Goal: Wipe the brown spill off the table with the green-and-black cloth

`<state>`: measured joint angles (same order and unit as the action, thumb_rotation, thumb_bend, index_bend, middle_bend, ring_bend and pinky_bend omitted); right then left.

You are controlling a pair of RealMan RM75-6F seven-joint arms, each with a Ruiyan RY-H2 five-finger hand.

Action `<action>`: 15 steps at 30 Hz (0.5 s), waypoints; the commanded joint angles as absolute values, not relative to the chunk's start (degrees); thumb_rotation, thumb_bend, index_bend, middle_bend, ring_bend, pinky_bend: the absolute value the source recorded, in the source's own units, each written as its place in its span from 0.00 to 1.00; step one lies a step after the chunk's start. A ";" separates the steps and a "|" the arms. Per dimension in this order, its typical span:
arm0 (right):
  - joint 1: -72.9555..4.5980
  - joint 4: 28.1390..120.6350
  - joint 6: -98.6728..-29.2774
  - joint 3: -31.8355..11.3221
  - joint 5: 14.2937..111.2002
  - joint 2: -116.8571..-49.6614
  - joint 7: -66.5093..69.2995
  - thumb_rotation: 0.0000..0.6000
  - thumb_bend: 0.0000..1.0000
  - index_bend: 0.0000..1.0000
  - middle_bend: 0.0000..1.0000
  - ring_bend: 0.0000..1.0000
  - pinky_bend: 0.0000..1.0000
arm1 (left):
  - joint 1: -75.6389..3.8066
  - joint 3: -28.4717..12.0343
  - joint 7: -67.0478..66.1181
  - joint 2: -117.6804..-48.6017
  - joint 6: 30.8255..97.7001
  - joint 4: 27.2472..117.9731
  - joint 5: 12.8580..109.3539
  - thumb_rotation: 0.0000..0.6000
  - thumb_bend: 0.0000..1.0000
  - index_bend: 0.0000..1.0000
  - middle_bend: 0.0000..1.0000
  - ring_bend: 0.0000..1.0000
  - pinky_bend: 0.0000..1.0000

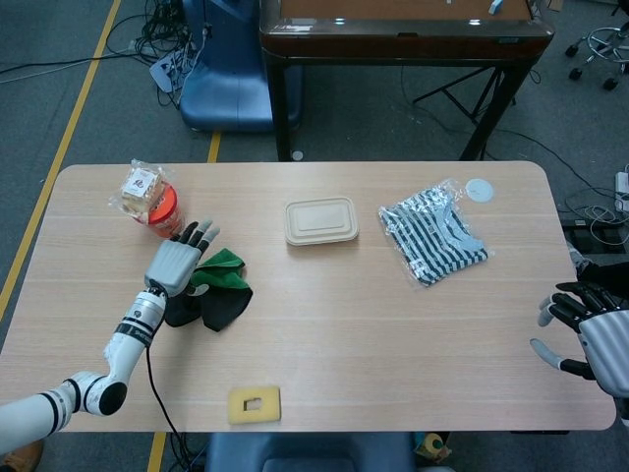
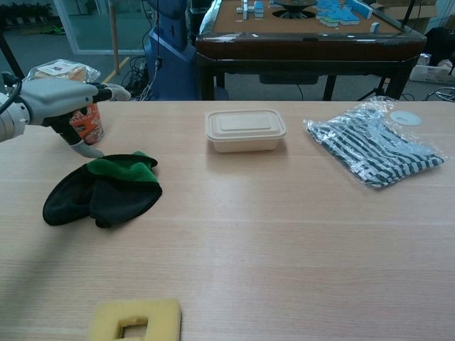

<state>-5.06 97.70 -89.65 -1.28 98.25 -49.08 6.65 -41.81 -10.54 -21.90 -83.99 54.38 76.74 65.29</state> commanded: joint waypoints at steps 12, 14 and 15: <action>-7.11 95.67 -85.76 -1.12 97.20 -49.98 8.81 1.00 0.29 0.51 0.41 0.25 0.22 | -27.90 -7.28 -13.67 -73.31 71.16 88.39 69.18 1.00 0.13 0.00 0.00 0.01 0.25; -7.72 95.34 -84.61 -0.98 97.21 -50.12 9.06 1.00 0.29 0.48 0.39 0.25 0.22 | -25.51 -6.54 -12.80 -71.70 73.52 89.73 69.39 1.00 0.13 0.00 0.00 0.01 0.25; -8.03 95.18 -84.07 -0.92 97.27 -50.30 9.16 1.00 0.29 0.46 0.38 0.25 0.22 | -24.51 -6.24 -12.50 -71.03 74.53 90.33 69.49 1.00 0.13 0.00 0.00 0.01 0.25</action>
